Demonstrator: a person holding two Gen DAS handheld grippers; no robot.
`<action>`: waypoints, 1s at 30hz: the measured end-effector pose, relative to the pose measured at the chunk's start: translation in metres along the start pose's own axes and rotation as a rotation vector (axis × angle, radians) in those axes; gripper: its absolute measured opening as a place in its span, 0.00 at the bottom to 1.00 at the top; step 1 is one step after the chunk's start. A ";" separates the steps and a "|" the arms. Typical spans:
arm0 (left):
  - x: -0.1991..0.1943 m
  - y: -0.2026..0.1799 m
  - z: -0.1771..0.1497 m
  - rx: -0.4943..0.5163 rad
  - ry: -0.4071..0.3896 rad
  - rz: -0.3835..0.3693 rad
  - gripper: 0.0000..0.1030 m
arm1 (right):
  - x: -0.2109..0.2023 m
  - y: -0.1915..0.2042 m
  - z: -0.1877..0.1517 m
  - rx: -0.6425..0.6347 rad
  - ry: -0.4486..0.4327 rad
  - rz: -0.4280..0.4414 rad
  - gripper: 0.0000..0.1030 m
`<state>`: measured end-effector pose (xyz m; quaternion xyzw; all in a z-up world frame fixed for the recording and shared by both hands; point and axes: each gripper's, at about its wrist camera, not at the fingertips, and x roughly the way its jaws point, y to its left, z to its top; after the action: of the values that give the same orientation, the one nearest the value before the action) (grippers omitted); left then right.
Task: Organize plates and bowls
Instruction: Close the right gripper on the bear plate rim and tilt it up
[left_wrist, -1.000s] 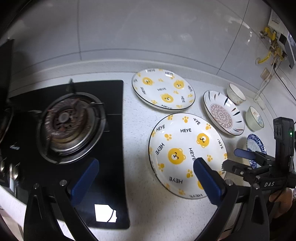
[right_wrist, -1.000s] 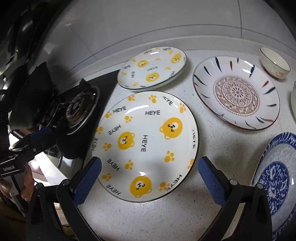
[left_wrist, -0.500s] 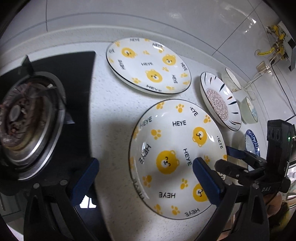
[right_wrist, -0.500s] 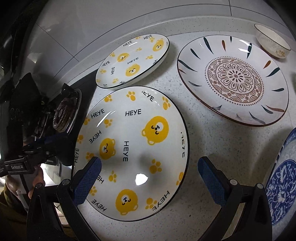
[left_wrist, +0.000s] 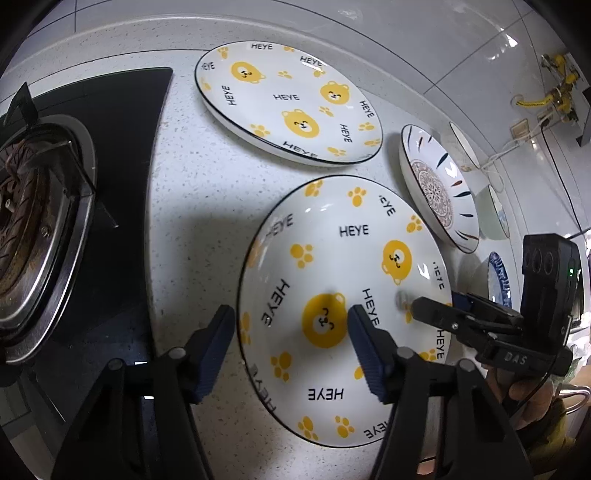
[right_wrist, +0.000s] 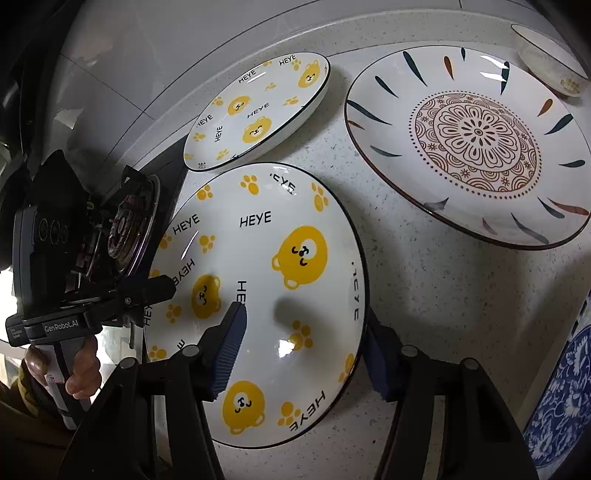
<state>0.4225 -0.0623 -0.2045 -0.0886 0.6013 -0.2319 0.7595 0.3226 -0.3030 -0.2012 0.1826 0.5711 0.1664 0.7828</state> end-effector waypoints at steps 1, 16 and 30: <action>0.001 0.000 0.000 -0.002 0.003 -0.003 0.56 | -0.001 -0.001 0.000 0.000 -0.001 -0.004 0.41; 0.007 0.001 -0.003 0.004 -0.001 0.023 0.54 | -0.002 -0.008 0.001 -0.028 0.013 -0.023 0.14; 0.005 0.002 -0.008 0.051 -0.037 0.064 0.47 | -0.001 -0.006 0.001 -0.058 0.012 -0.036 0.14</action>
<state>0.4164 -0.0620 -0.2114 -0.0542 0.5835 -0.2210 0.7796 0.3238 -0.3094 -0.2029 0.1484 0.5741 0.1698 0.7871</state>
